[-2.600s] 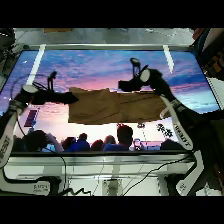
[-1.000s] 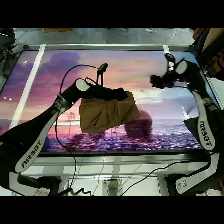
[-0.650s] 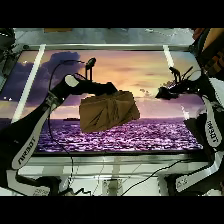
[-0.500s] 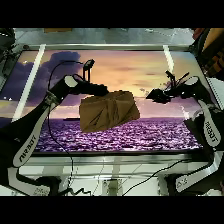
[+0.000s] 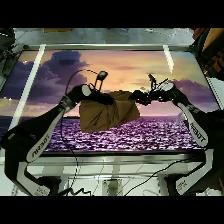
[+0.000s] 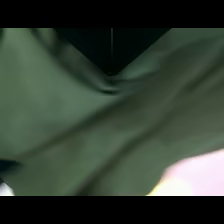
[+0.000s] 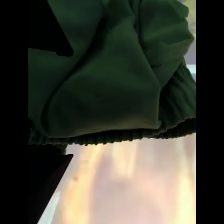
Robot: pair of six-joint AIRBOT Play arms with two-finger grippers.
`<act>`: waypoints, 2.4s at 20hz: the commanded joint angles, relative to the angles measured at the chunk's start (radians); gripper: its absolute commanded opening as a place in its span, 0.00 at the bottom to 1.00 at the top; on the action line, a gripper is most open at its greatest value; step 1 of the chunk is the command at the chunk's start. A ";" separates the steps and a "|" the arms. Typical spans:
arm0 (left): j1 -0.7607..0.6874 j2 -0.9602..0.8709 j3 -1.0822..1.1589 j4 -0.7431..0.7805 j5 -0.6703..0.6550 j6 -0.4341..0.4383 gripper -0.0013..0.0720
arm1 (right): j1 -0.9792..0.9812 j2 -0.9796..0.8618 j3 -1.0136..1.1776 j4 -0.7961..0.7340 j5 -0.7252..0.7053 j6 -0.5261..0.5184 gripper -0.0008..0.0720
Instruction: Fold the clothes and pants, and hang the long-sleeved shirts on hangers.
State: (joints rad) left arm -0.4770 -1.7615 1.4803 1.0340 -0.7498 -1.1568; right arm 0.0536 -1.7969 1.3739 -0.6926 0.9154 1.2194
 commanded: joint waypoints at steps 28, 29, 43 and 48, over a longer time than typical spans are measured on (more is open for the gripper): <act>0.048 0.634 0.000 -0.143 -0.383 0.074 0.03 | 0.047 0.007 0.282 0.208 0.099 -0.073 0.05; 0.053 0.664 0.000 -0.143 -0.382 0.074 0.03 | 0.014 0.070 0.282 0.208 0.084 -0.079 0.05; 0.060 0.854 0.000 -0.092 -0.362 0.074 0.03 | -0.985 0.771 0.281 -0.298 0.352 0.216 0.05; 0.060 0.853 0.000 -0.076 -0.356 0.103 0.03 | -1.455 0.776 0.278 -0.552 0.536 0.340 0.06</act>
State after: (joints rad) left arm -0.4183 -0.9112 1.4803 0.9421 -1.1107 -1.0729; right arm -1.1507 -1.0393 1.6535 -1.0561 1.3430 1.4551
